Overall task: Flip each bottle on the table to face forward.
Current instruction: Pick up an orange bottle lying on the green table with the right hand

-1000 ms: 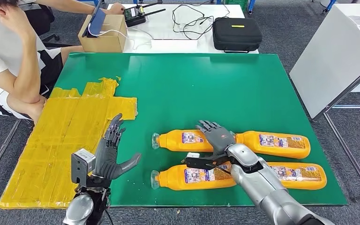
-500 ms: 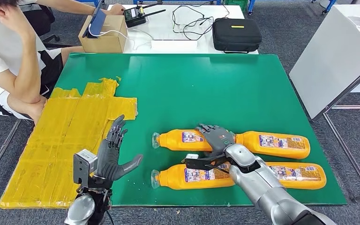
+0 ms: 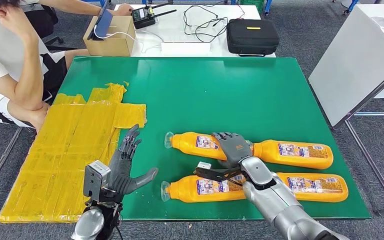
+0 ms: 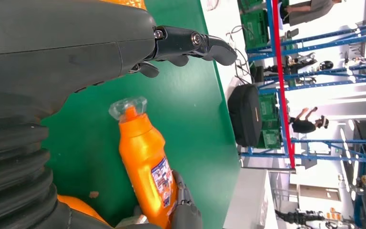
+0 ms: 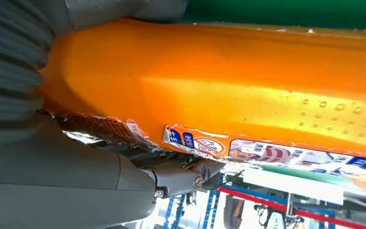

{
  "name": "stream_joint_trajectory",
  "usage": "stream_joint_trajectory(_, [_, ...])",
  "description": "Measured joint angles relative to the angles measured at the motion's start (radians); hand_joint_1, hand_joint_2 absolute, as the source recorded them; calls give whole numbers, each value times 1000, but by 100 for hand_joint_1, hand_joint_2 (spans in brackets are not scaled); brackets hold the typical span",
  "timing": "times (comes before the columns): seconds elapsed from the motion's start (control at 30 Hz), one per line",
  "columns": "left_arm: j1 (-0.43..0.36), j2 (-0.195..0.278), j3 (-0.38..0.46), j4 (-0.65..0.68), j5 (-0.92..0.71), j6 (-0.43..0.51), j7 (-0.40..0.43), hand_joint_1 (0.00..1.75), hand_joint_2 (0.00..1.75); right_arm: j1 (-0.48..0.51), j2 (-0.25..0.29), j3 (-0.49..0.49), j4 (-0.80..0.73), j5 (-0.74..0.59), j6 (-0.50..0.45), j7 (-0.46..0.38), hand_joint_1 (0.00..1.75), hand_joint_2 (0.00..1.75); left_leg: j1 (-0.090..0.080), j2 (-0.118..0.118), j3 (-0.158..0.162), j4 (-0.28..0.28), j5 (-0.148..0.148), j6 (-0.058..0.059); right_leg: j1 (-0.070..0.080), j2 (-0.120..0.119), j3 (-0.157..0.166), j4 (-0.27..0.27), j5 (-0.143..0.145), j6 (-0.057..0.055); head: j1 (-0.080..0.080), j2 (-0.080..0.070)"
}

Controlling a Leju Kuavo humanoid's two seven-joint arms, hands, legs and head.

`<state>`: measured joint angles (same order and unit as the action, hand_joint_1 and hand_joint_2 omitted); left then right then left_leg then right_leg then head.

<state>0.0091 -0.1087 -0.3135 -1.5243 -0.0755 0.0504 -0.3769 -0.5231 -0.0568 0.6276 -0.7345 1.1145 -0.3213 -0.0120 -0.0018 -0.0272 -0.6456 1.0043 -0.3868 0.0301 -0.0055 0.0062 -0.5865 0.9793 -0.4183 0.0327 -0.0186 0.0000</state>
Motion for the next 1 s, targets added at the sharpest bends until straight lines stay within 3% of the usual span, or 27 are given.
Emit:
stream_joint_trajectory(0.6, [0, 0, -8, -1, -7, 0, 1, 0, 175, 36, 11, -48, -46, -38, -26, -16, 175, 175, 0, 0, 0, 0, 0, 0, 0, 0, 0, 0, 0, 0, 0, 0])
stream_joint_trajectory(0.83, [0, 0, -29, -17, -43, 6, 4, 0, 175, 142, 53, -170, -223, -180, -223, -111, 175, 175, 0, 0, -1, 0, 0, 0, 0, 0, -1, 0, 0, 0, 0, 0])
stream_joint_trajectory(1.0, [-3, 0, -56, -17, -52, 10, 4, 0, 175, 236, 97, -268, -411, -387, -258, -258, 175, 175, 0, 0, -2, 0, 0, 0, 0, 0, -2, 0, 0, 0, 0, 0])
